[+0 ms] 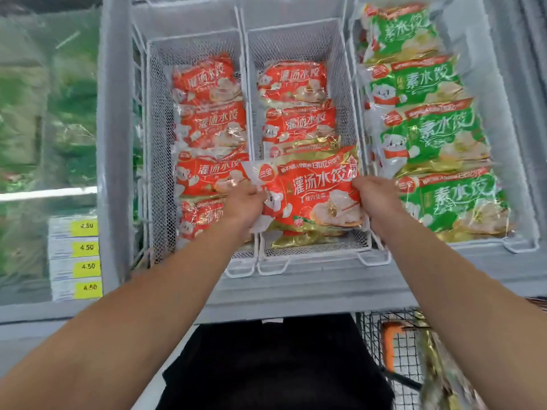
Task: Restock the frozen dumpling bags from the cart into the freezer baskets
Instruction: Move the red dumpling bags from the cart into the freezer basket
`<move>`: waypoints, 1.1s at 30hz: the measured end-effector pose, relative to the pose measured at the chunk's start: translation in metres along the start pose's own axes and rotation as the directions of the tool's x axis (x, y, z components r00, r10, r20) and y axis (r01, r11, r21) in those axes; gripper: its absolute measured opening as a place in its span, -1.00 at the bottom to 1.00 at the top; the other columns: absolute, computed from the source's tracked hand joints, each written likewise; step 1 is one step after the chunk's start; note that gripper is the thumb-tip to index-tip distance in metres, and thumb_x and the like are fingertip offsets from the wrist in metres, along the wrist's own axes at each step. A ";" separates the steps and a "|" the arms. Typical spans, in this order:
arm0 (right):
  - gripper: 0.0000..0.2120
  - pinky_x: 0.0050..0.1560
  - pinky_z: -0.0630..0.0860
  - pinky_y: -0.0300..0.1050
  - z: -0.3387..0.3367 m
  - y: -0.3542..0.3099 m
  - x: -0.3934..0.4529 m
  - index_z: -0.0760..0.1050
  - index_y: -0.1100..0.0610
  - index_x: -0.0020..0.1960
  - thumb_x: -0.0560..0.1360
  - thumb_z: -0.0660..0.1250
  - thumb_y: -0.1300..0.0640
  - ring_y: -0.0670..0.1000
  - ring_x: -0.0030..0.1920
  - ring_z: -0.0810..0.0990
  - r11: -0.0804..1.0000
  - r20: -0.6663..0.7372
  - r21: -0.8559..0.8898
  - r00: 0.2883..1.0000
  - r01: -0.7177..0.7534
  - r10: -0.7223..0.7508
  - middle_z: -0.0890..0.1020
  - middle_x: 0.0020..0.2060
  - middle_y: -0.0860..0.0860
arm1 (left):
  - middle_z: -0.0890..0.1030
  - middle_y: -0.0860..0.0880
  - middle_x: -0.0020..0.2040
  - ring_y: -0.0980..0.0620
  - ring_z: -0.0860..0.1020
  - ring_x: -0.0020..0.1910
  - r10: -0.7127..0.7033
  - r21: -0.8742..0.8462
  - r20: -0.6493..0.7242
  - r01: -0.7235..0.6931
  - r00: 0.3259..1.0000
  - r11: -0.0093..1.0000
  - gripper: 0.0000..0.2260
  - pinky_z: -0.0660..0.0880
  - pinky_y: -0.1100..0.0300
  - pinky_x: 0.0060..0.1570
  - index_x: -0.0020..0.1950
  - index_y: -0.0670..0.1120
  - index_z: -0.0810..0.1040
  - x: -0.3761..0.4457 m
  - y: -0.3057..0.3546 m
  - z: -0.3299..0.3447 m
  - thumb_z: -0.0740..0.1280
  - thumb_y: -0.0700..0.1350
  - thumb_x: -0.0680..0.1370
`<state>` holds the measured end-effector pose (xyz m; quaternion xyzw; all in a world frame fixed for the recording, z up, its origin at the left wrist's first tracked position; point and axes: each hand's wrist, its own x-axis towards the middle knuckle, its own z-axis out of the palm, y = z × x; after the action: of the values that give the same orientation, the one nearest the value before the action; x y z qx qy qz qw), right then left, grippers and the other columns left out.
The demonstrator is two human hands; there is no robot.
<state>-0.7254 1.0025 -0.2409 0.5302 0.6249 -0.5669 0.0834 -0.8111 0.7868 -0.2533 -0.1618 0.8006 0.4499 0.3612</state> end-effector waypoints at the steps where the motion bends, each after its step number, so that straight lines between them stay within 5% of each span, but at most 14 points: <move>1: -0.86 0.13 0.60 0.19 0.000 0.001 0.004 0.61 0.17 -0.16 0.51 0.33 0.15 0.19 -0.02 0.69 0.999 0.032 -0.047 0.999 -0.004 0.006 0.72 -0.13 0.14 | 0.59 -0.02 -0.24 -0.03 0.56 -0.23 -0.015 0.028 -0.023 0.016 1.000 0.999 -0.75 0.42 0.19 -0.26 -0.27 -0.03 0.55 0.002 0.000 0.007 0.33 -0.16 0.61; 4: -0.85 0.14 0.56 0.01 -0.002 0.010 0.029 0.59 0.08 -0.21 0.52 0.36 0.09 0.02 -0.15 0.64 0.989 0.115 -0.147 0.993 -0.009 0.026 0.68 -0.24 -0.03 | 0.68 -0.08 0.04 -0.10 0.60 0.06 -0.102 0.071 -0.058 0.106 0.993 0.992 -0.88 0.53 0.08 0.06 -0.01 -0.12 0.67 0.013 -0.001 0.033 0.33 -0.15 0.61; 6: -0.90 0.10 0.51 -0.06 -0.003 0.017 0.038 0.60 0.11 -0.11 0.55 0.36 0.12 -0.04 -0.20 0.57 0.983 0.156 -0.185 0.987 -0.017 0.046 0.61 -0.26 -0.05 | 0.58 -0.13 0.33 -0.15 0.56 0.24 -0.169 0.085 -0.075 0.175 0.983 0.981 -0.74 0.51 -0.02 0.26 0.28 -0.19 0.60 0.013 -0.002 0.044 0.34 -0.15 0.62; 8: -0.85 0.12 0.48 -0.03 -0.005 0.023 0.041 0.60 0.16 0.07 0.55 0.34 0.13 0.02 -0.11 0.56 0.961 0.200 -0.277 0.978 -0.006 0.064 0.61 -0.18 0.00 | 0.54 -0.13 0.38 -0.15 0.54 0.29 -0.195 0.136 -0.077 0.204 0.978 0.969 -0.66 0.48 -0.04 0.31 0.36 -0.20 0.54 0.010 -0.003 0.050 0.35 -0.15 0.60; 12: -0.97 0.01 0.49 -0.10 -0.008 0.029 0.039 0.52 0.06 -0.11 0.52 0.35 0.14 0.08 0.02 0.57 0.853 0.300 -0.518 0.948 0.063 0.112 0.61 -0.03 0.05 | 0.49 -0.14 0.42 -0.17 0.46 0.37 -0.204 0.250 0.001 0.197 0.979 0.948 -0.53 0.38 -0.06 0.40 0.45 -0.18 0.43 0.001 -0.003 0.051 0.36 -0.07 0.57; 14: -0.86 -0.22 0.41 -0.18 -0.009 0.030 0.038 0.49 0.09 -0.19 0.53 0.35 0.08 0.05 -0.10 0.56 0.793 0.322 -0.601 0.938 0.099 0.127 0.59 -0.15 0.02 | 0.54 -0.12 0.35 -0.14 0.49 0.32 -0.191 0.252 0.019 0.181 0.981 0.951 -0.63 0.41 -0.05 0.37 0.35 -0.15 0.53 -0.002 0.001 0.046 0.35 -0.07 0.57; 16: -0.77 -0.33 0.30 -0.20 -0.011 0.030 0.029 0.43 0.06 -0.27 0.54 0.33 0.07 0.06 -0.16 0.53 0.761 0.320 -0.636 0.942 0.131 0.106 0.53 -0.28 -0.02 | 0.58 -0.11 0.14 -0.11 0.54 0.17 -0.169 0.227 0.032 0.158 0.985 0.961 -0.92 0.47 0.02 0.26 0.04 -0.10 0.57 -0.007 0.003 0.038 0.33 -0.12 0.58; 18: -0.76 -0.29 0.32 -0.18 -0.012 0.030 0.019 0.41 0.06 -0.29 0.55 0.29 0.11 0.08 -0.13 0.53 0.761 0.292 -0.631 0.955 0.152 0.051 0.51 -0.31 -0.02 | 0.56 -0.08 0.03 -0.14 0.57 0.13 -0.118 0.214 0.061 0.103 0.991 0.971 -0.92 0.49 0.01 0.23 -0.10 -0.08 0.51 -0.012 0.009 0.032 0.32 -0.13 0.59; 23: -0.77 0.06 0.49 -0.05 -0.014 0.046 -0.028 0.62 0.20 0.07 0.51 0.33 0.09 0.15 0.05 0.61 0.843 0.107 -0.511 0.985 0.172 -0.136 0.67 -0.02 0.11 | 0.62 -0.03 0.17 -0.07 0.57 0.18 0.046 0.236 0.179 -0.088 0.983 0.968 -0.80 0.50 -0.05 0.27 0.16 -0.05 0.60 -0.036 -0.001 0.017 0.36 -0.07 0.56; 28: -0.71 0.01 0.32 -0.22 -0.021 0.075 -0.100 0.54 0.14 0.25 0.54 0.33 0.11 0.00 0.12 0.52 0.893 -0.104 -0.359 0.939 0.271 -0.327 0.58 0.15 0.00 | 0.63 -0.02 0.09 -0.07 0.61 0.12 0.235 0.260 0.311 -0.320 0.921 0.911 -0.77 0.53 -0.03 0.25 0.20 -0.08 0.63 -0.070 -0.017 0.013 0.39 -0.13 0.55; 33: -0.71 0.08 0.44 -0.15 -0.043 0.119 -0.159 0.55 0.09 0.23 0.52 0.33 0.12 0.00 0.04 0.56 0.927 -0.307 -0.261 0.887 0.270 -0.345 0.60 0.12 0.03 | 0.66 -0.03 0.12 0.01 0.60 0.08 0.391 0.314 0.420 -0.535 0.819 0.784 -0.72 0.50 0.17 0.11 0.25 -0.11 0.62 -0.115 -0.022 0.030 0.37 -0.14 0.55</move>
<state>-0.5459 0.9221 -0.1875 0.5037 0.7626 -0.4009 -0.0636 -0.7068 0.7921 -0.1932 0.2024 0.8197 0.3639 0.3933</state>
